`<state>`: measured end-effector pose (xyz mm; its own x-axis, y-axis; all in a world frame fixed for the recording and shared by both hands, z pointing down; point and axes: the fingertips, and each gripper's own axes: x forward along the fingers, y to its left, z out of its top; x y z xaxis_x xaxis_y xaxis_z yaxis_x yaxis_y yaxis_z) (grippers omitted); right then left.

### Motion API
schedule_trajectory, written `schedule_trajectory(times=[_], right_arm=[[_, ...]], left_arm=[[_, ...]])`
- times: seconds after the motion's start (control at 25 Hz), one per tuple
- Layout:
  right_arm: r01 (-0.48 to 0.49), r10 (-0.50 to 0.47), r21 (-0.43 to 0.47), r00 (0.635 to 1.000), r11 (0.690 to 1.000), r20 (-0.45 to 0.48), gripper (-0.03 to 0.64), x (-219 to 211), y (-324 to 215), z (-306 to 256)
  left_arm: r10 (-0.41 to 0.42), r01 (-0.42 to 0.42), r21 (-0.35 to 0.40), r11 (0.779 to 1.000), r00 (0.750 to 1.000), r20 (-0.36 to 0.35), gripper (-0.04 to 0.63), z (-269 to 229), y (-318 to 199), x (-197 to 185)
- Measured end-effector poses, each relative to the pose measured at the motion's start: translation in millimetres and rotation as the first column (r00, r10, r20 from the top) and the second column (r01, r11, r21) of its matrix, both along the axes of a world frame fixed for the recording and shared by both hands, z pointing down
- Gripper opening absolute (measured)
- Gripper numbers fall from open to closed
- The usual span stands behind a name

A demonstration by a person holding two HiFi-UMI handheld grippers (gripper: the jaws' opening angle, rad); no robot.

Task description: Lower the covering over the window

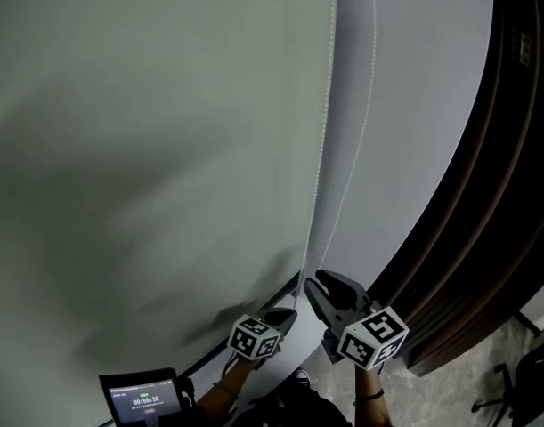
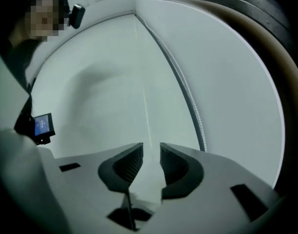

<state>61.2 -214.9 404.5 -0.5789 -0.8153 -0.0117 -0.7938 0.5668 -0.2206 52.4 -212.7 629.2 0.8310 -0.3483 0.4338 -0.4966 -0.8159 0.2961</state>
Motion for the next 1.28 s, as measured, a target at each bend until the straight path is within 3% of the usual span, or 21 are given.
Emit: schedule_trajectory(times=[0.12,0.32,0.44,0.56,0.72,0.8,0.92,1.04,1.2,1.28], right_arm=[[0.002,0.0,0.078,1.0,0.997,-0.024,0.095,-12,-12,-31],[-0.063,0.061,0.189,0.998,0.98,0.019,0.089,-13,-27,-81],[-0.072,0.063,0.197,0.997,0.978,0.05,0.021,-9,-30,-93],[-0.067,0.051,0.197,0.995,0.978,0.087,0.015,-7,-28,-92],[-0.088,0.051,0.201,0.982,0.976,0.18,0.014,7,-29,-91],[-0.093,0.056,0.193,0.981,0.977,0.188,0.014,14,-30,-86],[-0.107,0.096,0.123,0.991,0.987,0.092,0.012,17,-38,-50],[-0.115,0.116,-0.019,0.992,0.993,0.052,0.012,17,-41,20],[-0.093,0.101,-0.234,0.995,0.968,0.02,0.012,8,-29,122],[-0.074,0.082,-0.308,0.997,0.948,0.013,0.012,-2,-19,159]], left_arm=[[0.014,-0.014,-0.009,1.0,1.0,0.003,0.002,7,6,4],[0.014,-0.014,-0.021,1.0,1.0,0.008,0.002,6,5,7],[0.002,-0.002,-0.026,1.0,1.0,-0.006,0.002,5,4,6],[0.007,-0.007,-0.019,1.0,1.0,-0.022,0.002,4,4,5],[0.05,-0.052,0.094,0.994,0.998,0.025,0.003,2,11,2],[0.06,-0.061,0.125,0.99,0.998,0.011,0.003,-7,14,5],[0.038,-0.02,0.164,0.986,0.993,-0.108,0.008,-45,8,9],[0.023,0.027,0.235,0.972,0.977,-0.21,0.009,-95,-5,5],[0.041,0.078,0.329,0.941,0.94,-0.338,0.016,-171,-18,4],[0.074,0.086,0.381,0.921,0.919,-0.388,0.053,-207,-19,6]])
